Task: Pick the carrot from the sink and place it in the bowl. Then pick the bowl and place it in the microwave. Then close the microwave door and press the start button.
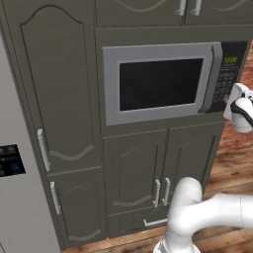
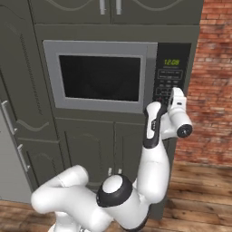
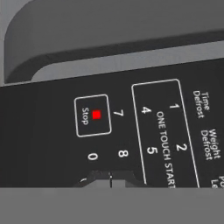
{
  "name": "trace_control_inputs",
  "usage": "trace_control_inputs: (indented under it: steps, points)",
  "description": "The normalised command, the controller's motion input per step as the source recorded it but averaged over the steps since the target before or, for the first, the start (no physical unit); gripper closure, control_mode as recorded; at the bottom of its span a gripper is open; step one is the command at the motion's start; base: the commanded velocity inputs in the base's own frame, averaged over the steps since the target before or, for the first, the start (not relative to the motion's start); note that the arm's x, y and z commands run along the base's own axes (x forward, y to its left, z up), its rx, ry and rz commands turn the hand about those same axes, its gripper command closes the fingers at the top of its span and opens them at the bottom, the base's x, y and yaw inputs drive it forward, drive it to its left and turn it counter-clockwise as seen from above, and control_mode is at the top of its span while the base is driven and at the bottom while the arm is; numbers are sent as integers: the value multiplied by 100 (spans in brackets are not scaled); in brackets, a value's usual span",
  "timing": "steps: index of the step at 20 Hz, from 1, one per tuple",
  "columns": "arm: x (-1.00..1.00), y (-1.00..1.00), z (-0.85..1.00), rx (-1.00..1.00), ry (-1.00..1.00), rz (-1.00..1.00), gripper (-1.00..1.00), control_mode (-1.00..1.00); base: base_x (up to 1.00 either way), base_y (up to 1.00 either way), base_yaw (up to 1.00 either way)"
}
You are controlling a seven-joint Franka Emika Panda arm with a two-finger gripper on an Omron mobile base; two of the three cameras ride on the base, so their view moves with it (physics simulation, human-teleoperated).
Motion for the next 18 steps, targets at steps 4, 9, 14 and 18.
trace_control_inputs:
  steps: [4,9,14,18]
  points:
    - [42,-10,-16,-2,0,0,100,-100,0,0,0]
    - [29,-32,-6,0,0,0,100,-100,0,0,0]
    - [16,-46,-4,0,-1,0,100,-100,0,0,0]
    - [14,-52,0,0,-1,0,100,-100,0,0,0]
